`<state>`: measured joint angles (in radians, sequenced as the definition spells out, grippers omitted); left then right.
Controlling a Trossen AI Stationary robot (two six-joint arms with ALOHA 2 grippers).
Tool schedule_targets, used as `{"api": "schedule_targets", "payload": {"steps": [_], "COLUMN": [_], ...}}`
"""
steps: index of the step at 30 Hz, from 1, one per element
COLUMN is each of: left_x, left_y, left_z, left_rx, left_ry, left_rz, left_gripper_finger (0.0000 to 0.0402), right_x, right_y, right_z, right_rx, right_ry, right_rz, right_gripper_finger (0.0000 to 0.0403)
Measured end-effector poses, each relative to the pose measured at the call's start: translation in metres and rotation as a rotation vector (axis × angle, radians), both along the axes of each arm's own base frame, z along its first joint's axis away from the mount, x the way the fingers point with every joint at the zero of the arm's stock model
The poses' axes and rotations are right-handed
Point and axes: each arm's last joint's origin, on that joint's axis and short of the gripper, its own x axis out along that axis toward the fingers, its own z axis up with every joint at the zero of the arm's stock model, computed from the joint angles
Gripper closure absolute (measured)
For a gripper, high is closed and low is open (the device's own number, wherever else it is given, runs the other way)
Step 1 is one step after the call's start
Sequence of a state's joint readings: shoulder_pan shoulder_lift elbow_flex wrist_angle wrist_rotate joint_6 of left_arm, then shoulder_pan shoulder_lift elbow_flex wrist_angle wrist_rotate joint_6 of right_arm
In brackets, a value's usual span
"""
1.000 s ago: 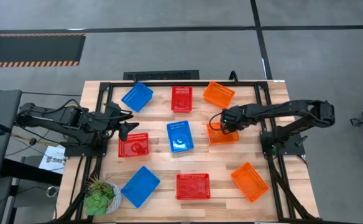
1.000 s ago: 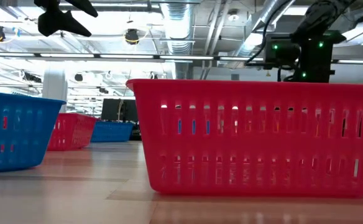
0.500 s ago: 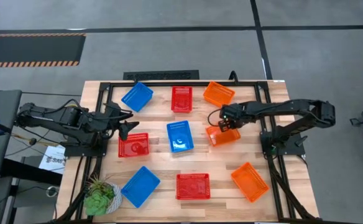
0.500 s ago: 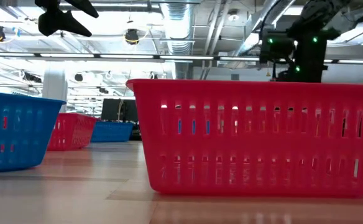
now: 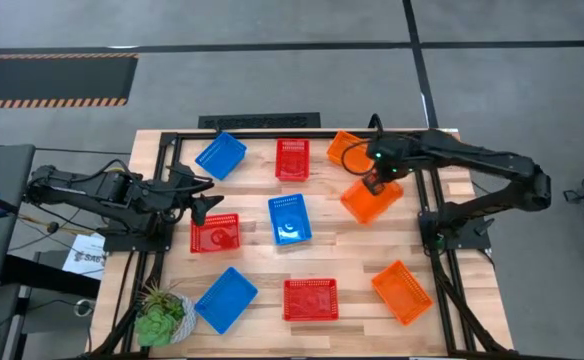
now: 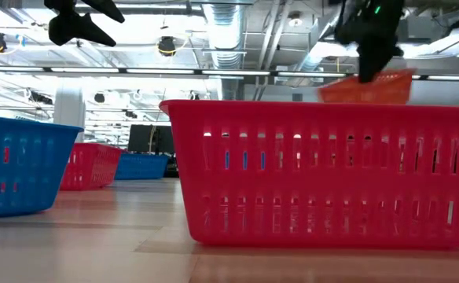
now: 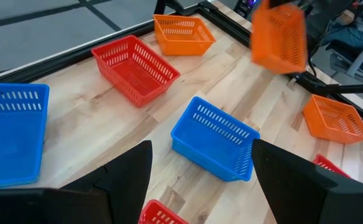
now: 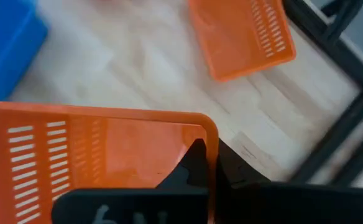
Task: Stack baskets by color
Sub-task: Stack the middle orange bin into the bottom orange bin
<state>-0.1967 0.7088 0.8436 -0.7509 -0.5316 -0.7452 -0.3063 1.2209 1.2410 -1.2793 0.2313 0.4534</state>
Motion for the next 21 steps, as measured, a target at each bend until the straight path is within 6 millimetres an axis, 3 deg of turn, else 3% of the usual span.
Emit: {"api": "schedule_targets", "payload": {"steps": [4, 7, 12, 21], "left_x": [0.000, 0.000, 0.000, 0.000], "left_y": [0.000, 0.000, 0.000, 0.000], "left_z": [0.000, 0.000, 0.000, 0.000], "left_rx": [0.001, 0.003, 0.004, 0.027], "left_ry": [0.000, 0.001, 0.001, 0.012], "left_rz": [-0.001, 0.000, 0.000, -0.012], "left_gripper_finger": [0.0139, 0.0139, 0.0139, 0.0139], "right_x": [-0.009, -0.012, -0.013, -0.010], "right_y": [0.023, 0.043, 0.087, 0.161], "right_z": [0.028, 0.037, 0.033, 0.016], "right_rx": [-0.002, -0.007, 0.008, -0.021], "right_ry": [0.084, 0.125, 0.206, 0.313], "right_rz": [0.195, 0.380, 0.728, 1.102], "right_gripper_finger": [0.0396, 0.0396, 0.0396, 0.0397]}}
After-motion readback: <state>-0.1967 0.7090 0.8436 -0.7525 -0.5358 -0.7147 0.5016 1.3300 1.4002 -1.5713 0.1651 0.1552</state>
